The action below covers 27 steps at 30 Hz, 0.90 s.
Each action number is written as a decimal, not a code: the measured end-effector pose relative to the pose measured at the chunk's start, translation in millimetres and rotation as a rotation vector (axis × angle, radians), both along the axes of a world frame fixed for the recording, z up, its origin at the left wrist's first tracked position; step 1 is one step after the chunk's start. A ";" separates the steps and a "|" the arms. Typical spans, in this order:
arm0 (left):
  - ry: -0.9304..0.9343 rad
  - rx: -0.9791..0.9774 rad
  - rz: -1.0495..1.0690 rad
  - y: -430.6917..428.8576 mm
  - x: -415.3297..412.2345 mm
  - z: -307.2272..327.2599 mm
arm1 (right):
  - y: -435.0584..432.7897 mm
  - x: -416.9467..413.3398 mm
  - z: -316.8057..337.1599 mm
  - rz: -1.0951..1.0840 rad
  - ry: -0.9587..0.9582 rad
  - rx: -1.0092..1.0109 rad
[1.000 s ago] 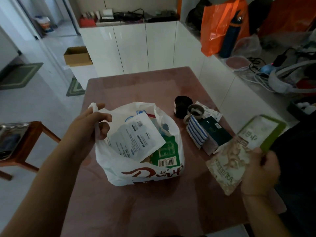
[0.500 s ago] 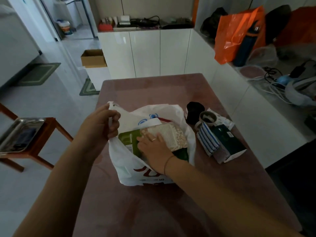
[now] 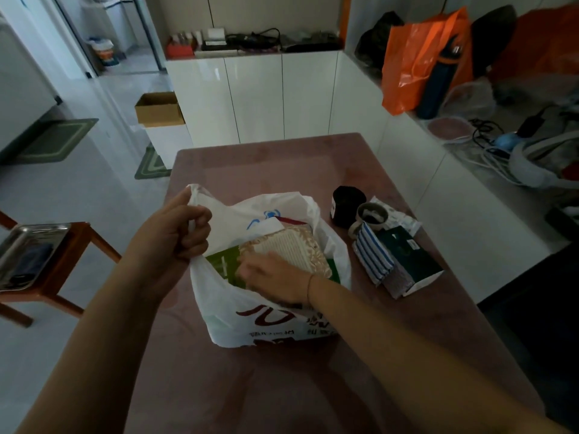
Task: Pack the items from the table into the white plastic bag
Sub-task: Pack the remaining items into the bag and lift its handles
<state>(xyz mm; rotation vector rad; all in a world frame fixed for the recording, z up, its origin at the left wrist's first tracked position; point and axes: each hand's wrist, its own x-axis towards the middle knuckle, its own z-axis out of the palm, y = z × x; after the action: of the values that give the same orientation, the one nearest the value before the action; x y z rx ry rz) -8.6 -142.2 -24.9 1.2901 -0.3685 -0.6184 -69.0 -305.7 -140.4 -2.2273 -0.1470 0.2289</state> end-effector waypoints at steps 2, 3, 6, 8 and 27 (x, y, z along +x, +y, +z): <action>-0.008 0.011 -0.002 0.6 1.4 -0.7 | -20.3 8.9 15.7 -0.308 -0.129 0.113; -0.006 0.014 0.003 0.7 1.7 -0.6 | -34.8 15.9 20.3 -0.406 -0.144 -0.007; 0.013 0.010 0.016 1.8 2.6 -2.9 | -80.9 29.8 24.7 -0.478 0.230 -0.510; 0.033 -0.005 0.049 4.4 3.1 -3.0 | -105.3 24.0 25.4 -0.608 0.432 -0.743; 0.017 0.053 0.080 -10.0 4.5 -20.2 | -228.6 -83.2 -79.4 -0.972 0.522 -0.395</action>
<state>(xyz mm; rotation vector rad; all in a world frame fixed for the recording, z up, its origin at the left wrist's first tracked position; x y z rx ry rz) -4.1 -152.2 -45.0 1.3432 -0.2861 -0.5742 -152.3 -534.3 -219.8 -2.2592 1.3198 0.2964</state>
